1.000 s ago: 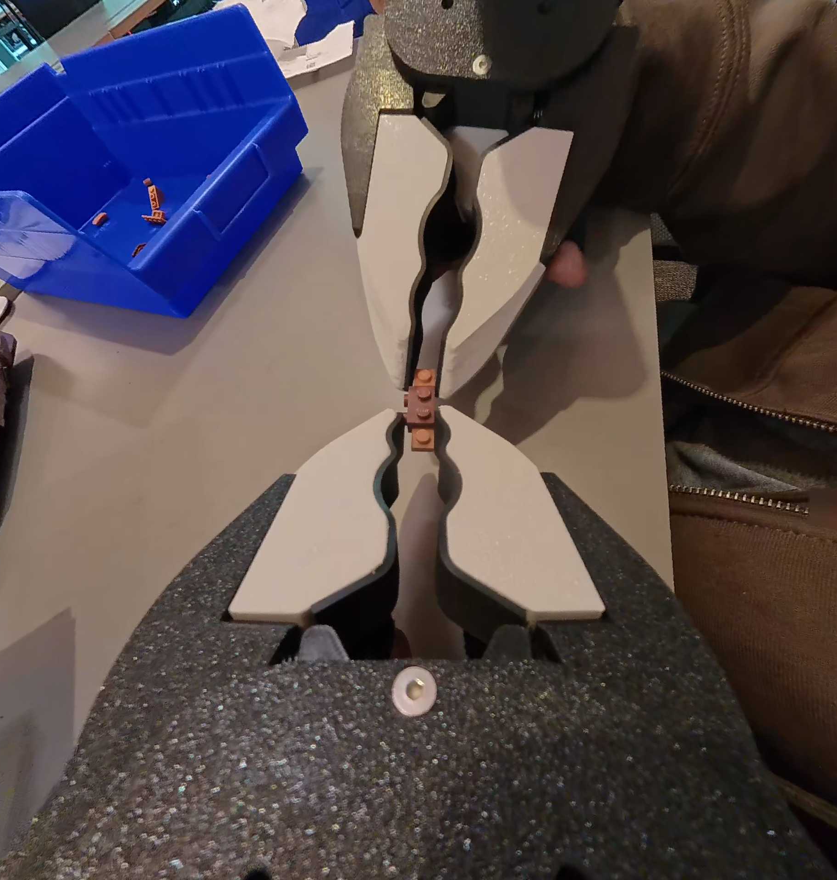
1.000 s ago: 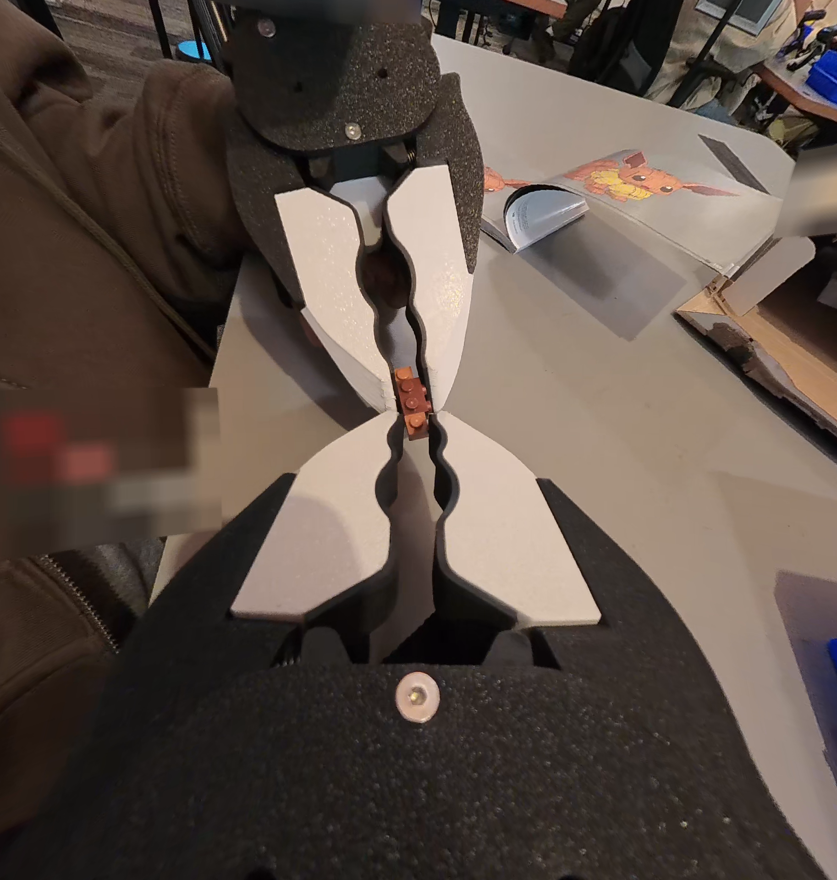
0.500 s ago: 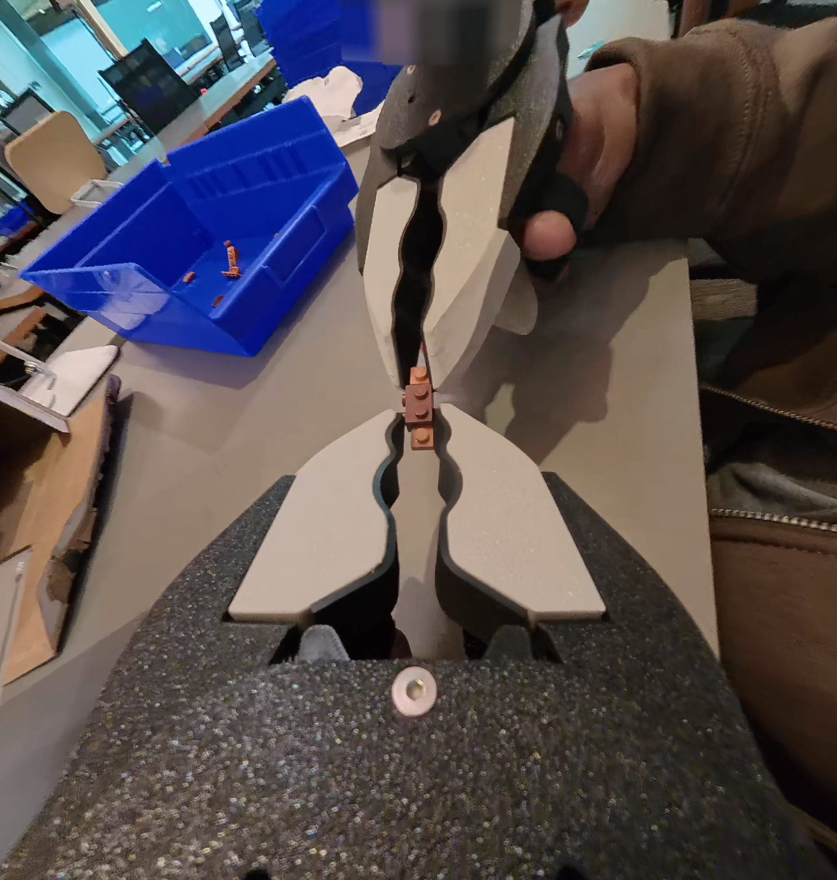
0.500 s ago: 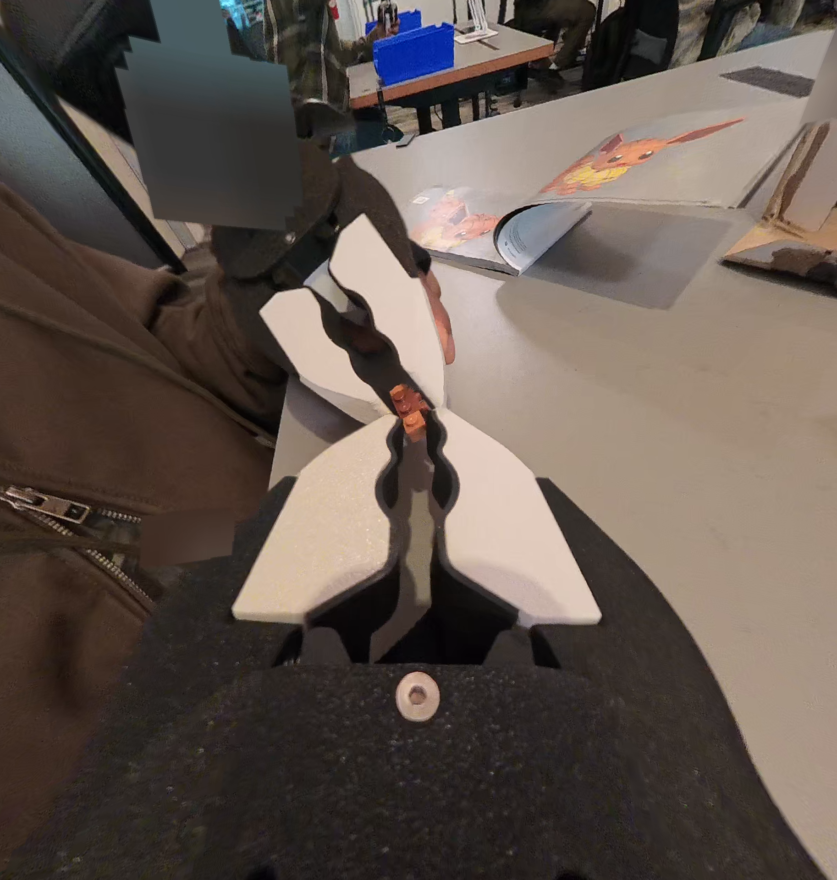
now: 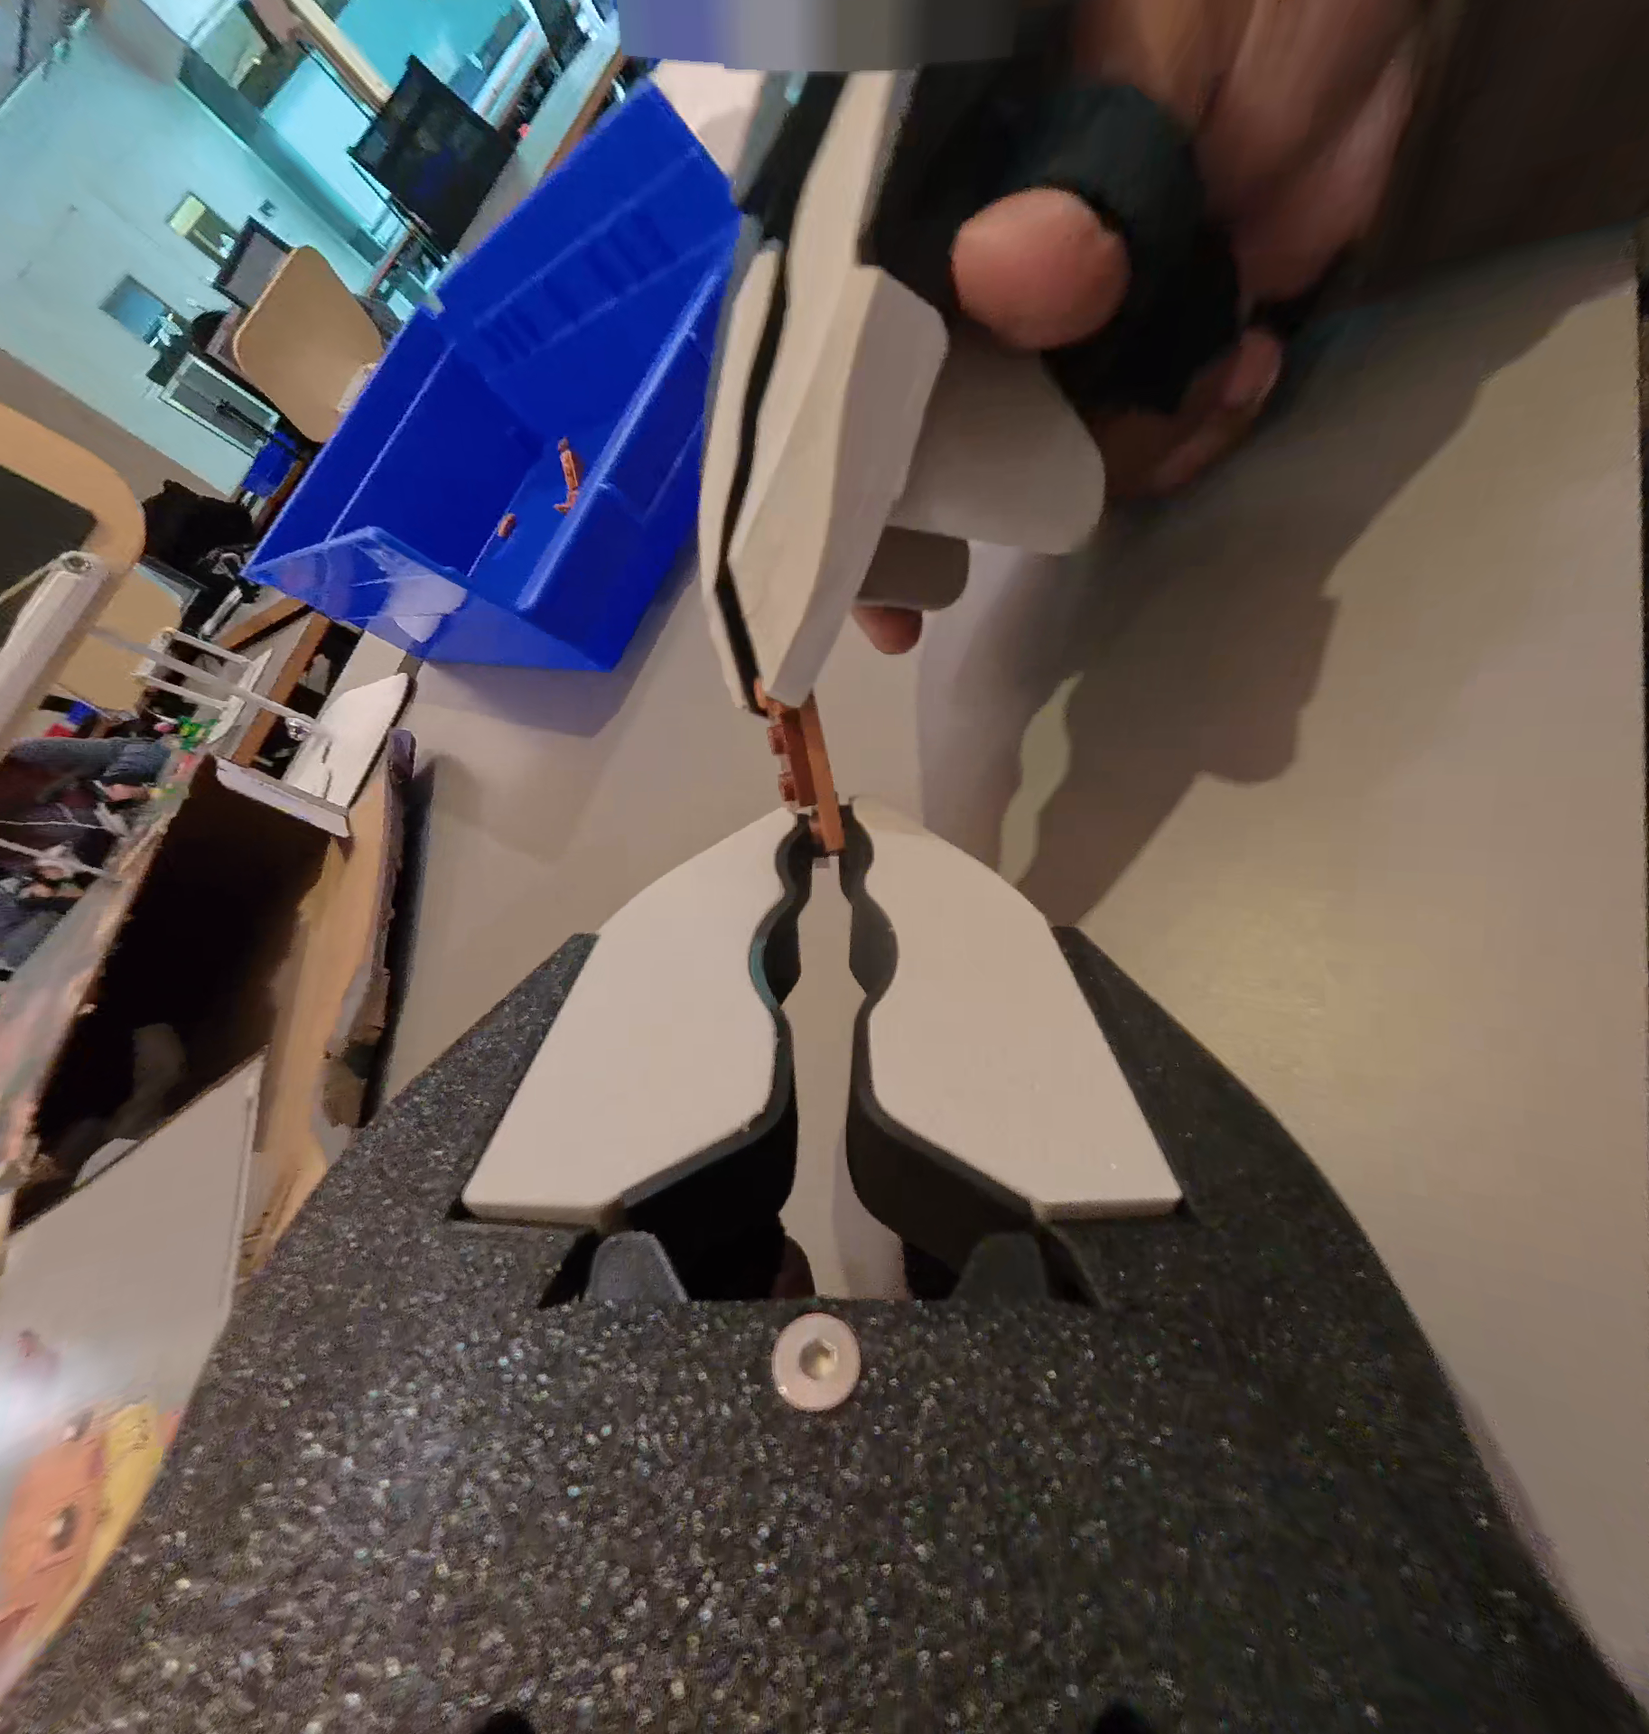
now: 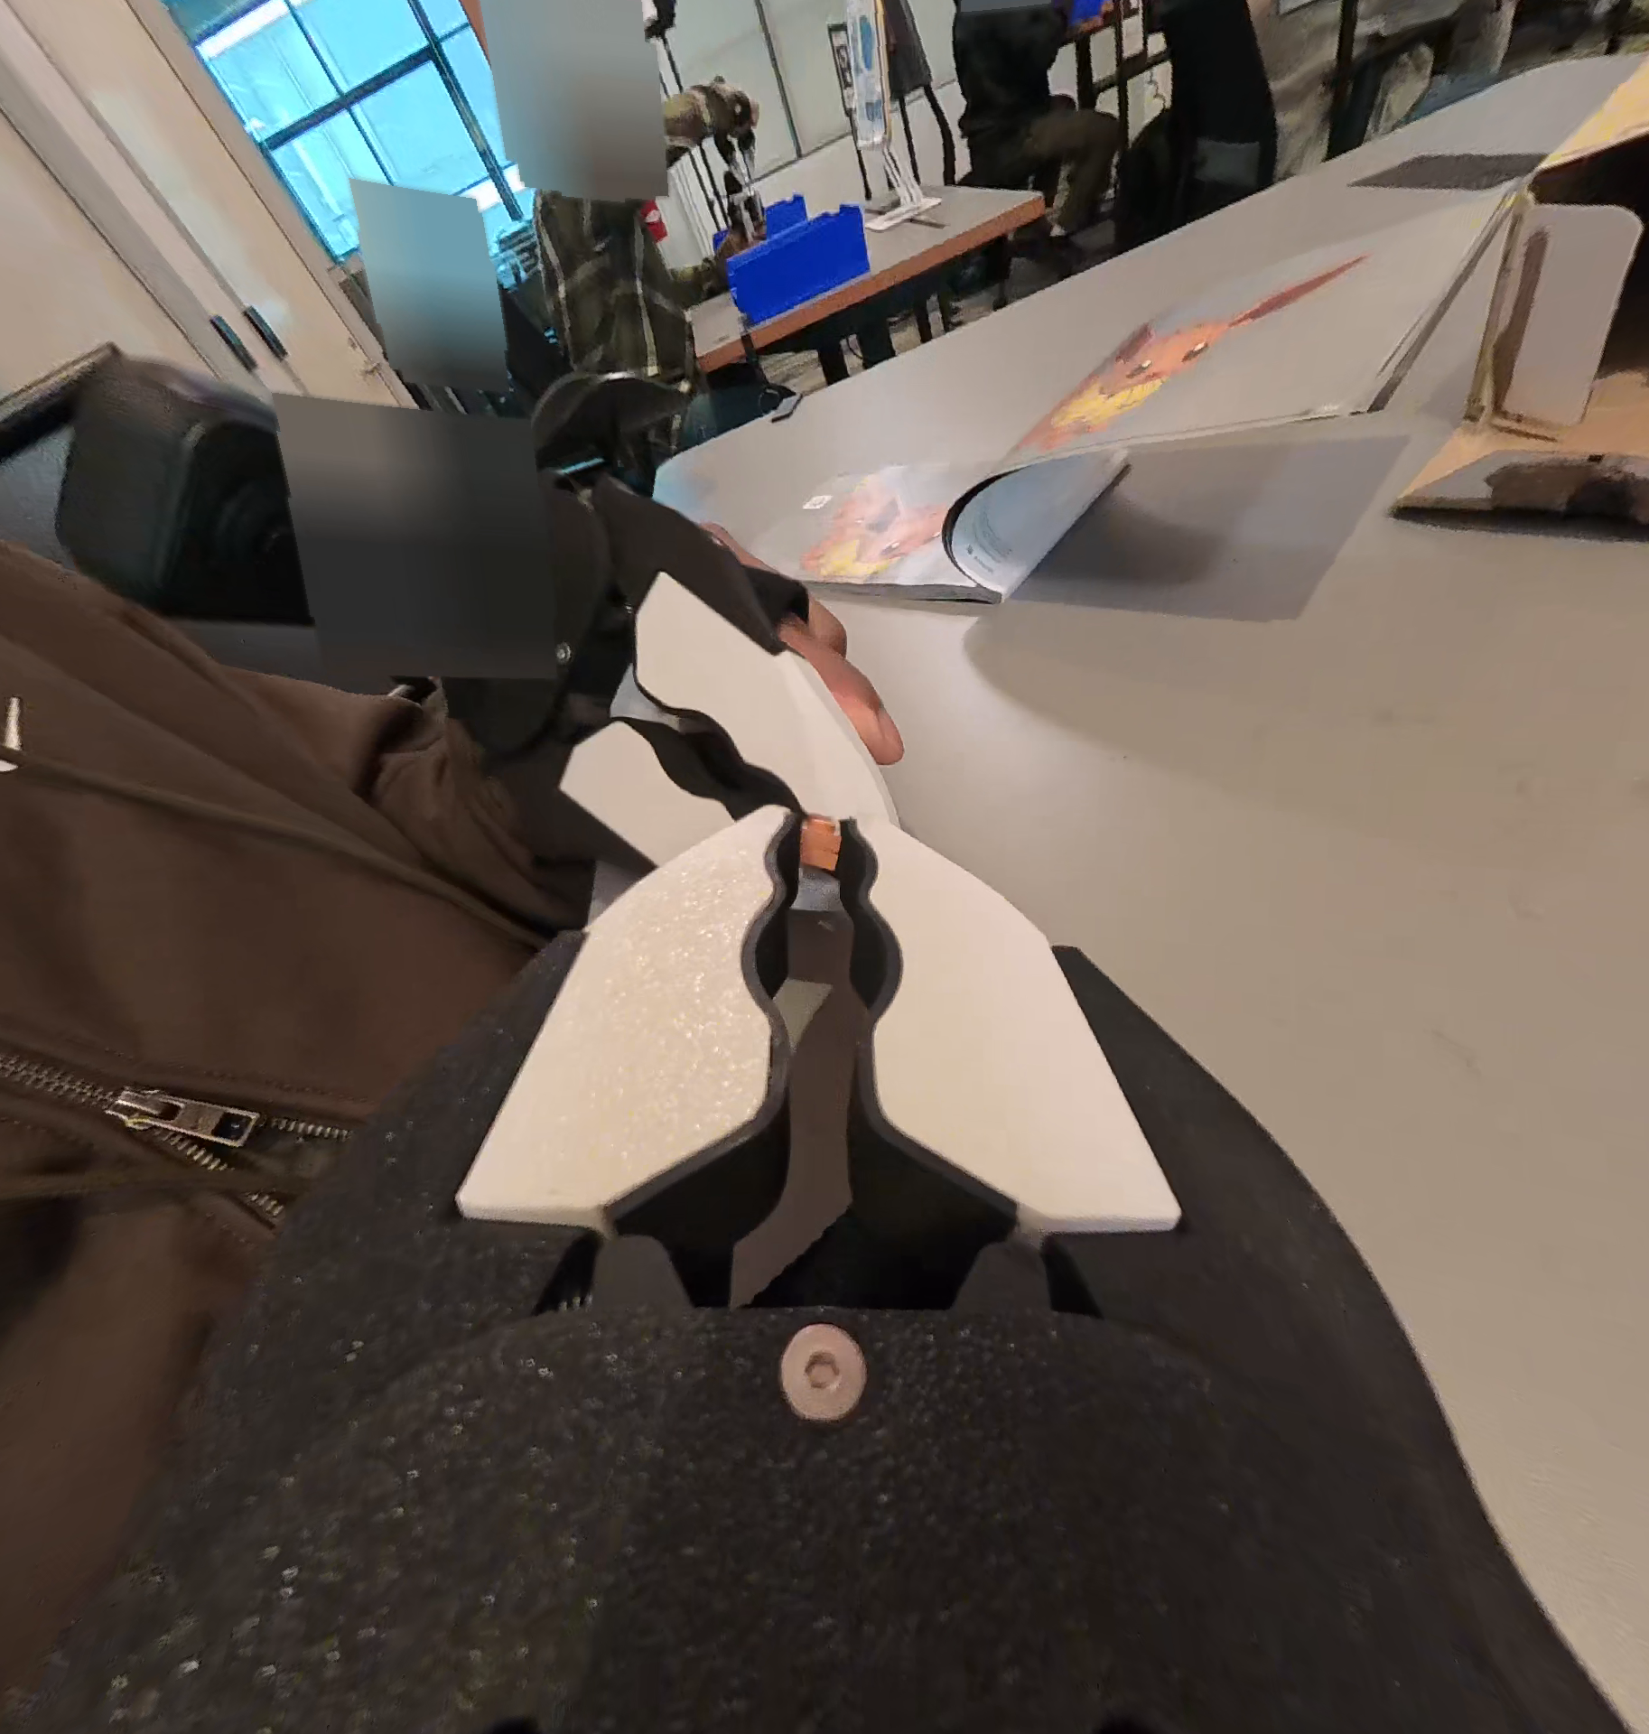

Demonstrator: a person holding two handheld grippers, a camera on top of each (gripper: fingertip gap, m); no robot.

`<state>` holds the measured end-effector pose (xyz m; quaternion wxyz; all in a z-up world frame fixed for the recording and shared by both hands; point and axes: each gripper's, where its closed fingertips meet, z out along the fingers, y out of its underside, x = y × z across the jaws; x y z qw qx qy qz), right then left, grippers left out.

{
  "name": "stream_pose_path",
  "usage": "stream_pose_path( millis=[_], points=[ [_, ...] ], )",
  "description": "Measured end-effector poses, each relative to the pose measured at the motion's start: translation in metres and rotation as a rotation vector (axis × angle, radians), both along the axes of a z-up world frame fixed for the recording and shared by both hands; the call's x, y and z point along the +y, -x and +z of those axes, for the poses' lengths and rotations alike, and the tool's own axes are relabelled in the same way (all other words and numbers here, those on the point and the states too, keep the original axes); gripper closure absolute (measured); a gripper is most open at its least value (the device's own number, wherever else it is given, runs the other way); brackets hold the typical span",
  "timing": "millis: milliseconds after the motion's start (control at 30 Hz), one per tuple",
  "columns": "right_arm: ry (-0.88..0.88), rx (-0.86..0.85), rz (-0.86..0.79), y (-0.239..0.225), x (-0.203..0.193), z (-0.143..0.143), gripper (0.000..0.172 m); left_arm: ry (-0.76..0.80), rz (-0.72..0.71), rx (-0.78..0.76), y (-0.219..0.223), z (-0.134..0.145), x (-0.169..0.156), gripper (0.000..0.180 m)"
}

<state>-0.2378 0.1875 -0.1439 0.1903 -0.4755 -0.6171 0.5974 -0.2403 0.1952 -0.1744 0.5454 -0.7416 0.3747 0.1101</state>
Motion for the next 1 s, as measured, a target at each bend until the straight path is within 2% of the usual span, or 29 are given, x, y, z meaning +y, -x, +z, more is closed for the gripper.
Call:
stream_pose_path(
  millis=[533, 1000],
  points=[
    [-0.024, 0.01, -0.056, 0.004, 0.005, -0.001, 0.164, 0.084, 0.008, -0.274, 0.004, 0.003, -0.002, 0.173],
    [-0.035, -0.003, -0.136, 0.007, 0.018, -0.003, 0.164, 0.071, 0.077, -0.517, 0.042, 0.022, -0.009, 0.168]
  ],
)
